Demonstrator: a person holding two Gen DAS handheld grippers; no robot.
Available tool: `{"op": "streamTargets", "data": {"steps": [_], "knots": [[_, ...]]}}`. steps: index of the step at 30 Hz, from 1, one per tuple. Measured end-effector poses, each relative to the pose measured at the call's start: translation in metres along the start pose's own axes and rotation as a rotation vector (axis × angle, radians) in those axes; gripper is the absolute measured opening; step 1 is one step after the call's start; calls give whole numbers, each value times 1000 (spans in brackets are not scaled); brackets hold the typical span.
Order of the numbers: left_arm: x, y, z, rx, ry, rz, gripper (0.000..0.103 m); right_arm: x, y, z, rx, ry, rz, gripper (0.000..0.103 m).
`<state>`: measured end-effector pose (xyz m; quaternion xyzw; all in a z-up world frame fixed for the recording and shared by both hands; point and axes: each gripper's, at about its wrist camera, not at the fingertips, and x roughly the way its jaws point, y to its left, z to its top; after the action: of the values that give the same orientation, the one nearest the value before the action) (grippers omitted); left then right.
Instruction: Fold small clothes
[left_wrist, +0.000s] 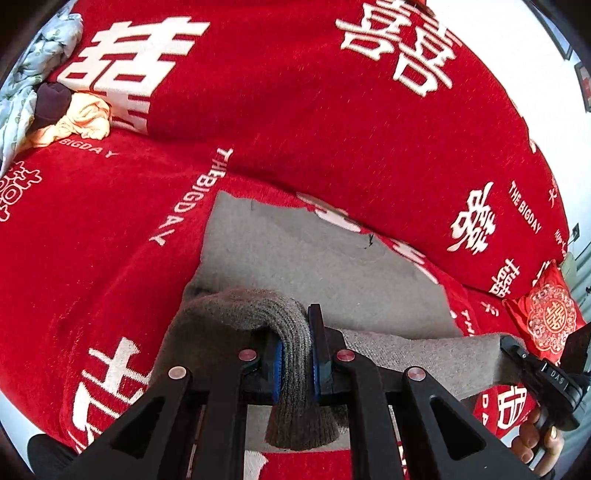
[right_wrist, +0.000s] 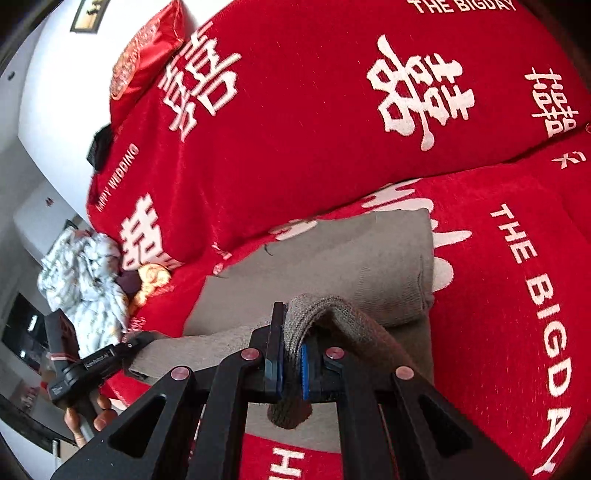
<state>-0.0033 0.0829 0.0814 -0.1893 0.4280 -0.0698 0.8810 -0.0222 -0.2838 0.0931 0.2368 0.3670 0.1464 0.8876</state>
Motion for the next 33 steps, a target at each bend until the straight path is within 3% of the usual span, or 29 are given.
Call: {"op": "streamTargets", "data": {"steps": [6, 12, 20, 33], "knots": [[25, -8, 7, 49, 41, 90, 13, 22, 1, 13, -42, 27, -56, 7], [49, -5, 19, 20, 73, 106, 13, 40, 8, 26, -104, 61, -120, 7], [75, -6, 42, 40, 122, 134, 13, 70, -11, 42, -21, 99, -137, 7], [98, -9, 58, 70, 153, 167, 13, 97, -8, 57, -41, 122, -191, 7]]}}
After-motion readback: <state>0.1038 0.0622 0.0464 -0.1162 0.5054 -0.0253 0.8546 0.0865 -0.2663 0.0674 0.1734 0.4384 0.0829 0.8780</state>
